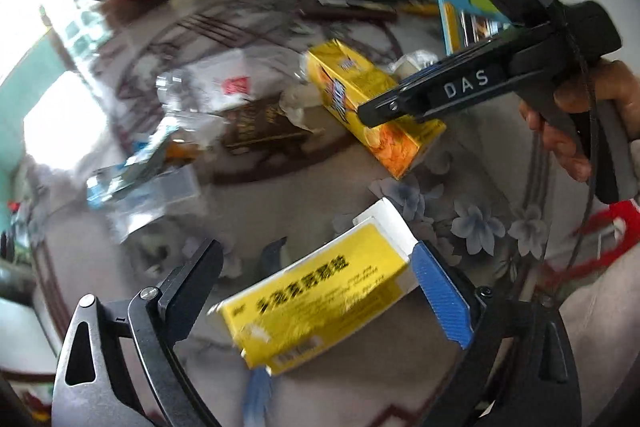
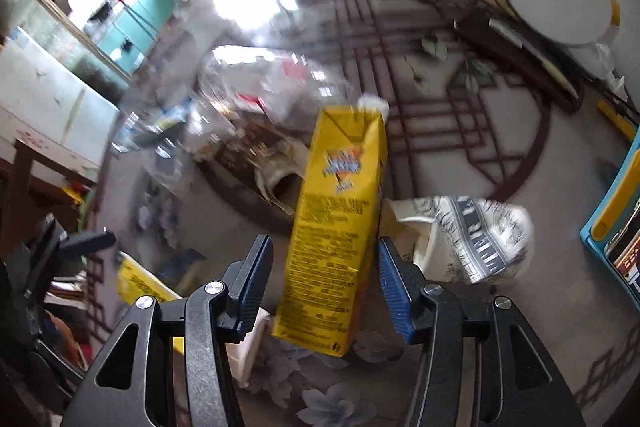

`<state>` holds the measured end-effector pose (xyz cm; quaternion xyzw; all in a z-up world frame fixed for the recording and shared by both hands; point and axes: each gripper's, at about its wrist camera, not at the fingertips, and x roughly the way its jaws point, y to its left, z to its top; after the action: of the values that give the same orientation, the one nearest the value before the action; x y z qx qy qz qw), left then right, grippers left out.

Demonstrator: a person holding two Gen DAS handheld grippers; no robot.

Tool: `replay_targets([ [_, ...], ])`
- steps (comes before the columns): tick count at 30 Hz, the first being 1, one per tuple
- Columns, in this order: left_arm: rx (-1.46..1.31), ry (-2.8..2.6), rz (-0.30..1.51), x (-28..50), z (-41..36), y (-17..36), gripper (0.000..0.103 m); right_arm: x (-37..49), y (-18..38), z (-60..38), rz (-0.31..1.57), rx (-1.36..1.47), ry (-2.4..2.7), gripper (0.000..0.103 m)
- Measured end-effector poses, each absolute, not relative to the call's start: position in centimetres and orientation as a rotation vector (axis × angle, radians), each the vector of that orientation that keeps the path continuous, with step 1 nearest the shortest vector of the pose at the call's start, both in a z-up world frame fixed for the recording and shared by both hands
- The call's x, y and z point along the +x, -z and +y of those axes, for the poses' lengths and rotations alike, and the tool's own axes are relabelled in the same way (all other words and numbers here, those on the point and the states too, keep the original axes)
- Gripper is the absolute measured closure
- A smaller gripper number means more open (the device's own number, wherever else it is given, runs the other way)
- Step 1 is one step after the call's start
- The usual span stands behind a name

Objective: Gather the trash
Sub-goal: 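Grasp the yellow medicine box with the left gripper while the right gripper grasps the yellow iced-tea carton, then lift the yellow box with the left gripper while the right gripper lifts the carton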

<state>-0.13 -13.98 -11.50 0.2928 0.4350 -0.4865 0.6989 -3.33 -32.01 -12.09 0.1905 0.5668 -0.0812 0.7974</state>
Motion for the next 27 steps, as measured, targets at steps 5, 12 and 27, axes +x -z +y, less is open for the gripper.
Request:
replay_targets([
  [5, 0.679, 1.110, 1.018, -0.1, -15.1, 13.0, 0.007, -3.7, 13.0, -32.6, 1.201, 0.476, 0.141, 0.059],
  [12, 0.697, 1.111, 1.087, -0.8, -15.2, 14.5, 0.060, -4.0, 12.5, -33.3, 1.155, 0.518, 0.106, 0.070],
  [27, 0.149, 0.819, 1.144, 1.5, -8.4, 9.2, 0.074, -2.8, 7.1, -32.4, 1.018, 0.511, 0.063, 0.070],
])
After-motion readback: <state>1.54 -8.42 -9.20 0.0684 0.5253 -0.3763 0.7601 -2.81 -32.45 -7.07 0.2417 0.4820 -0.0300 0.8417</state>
